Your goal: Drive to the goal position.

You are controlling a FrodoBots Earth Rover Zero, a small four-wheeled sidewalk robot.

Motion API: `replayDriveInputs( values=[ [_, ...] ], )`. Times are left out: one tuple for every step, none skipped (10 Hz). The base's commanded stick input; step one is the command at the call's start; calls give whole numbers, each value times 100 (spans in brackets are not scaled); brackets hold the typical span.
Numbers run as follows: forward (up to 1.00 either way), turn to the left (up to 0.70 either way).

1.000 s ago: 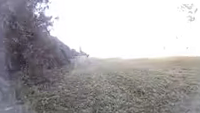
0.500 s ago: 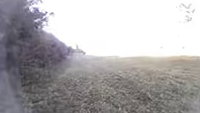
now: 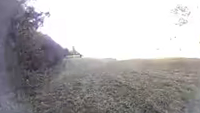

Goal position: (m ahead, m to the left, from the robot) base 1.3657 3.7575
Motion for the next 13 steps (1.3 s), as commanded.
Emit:
replayDriveInputs(
  values=[
    [60,12],
    [60,13],
    [60,9],
    [55,0],
    [29,0],
    [3,0],
    [0,0],
    [0,0],
    [60,0],
    [60,0],
    [60,0],
    [60,0],
    [60,0]
  ],
)
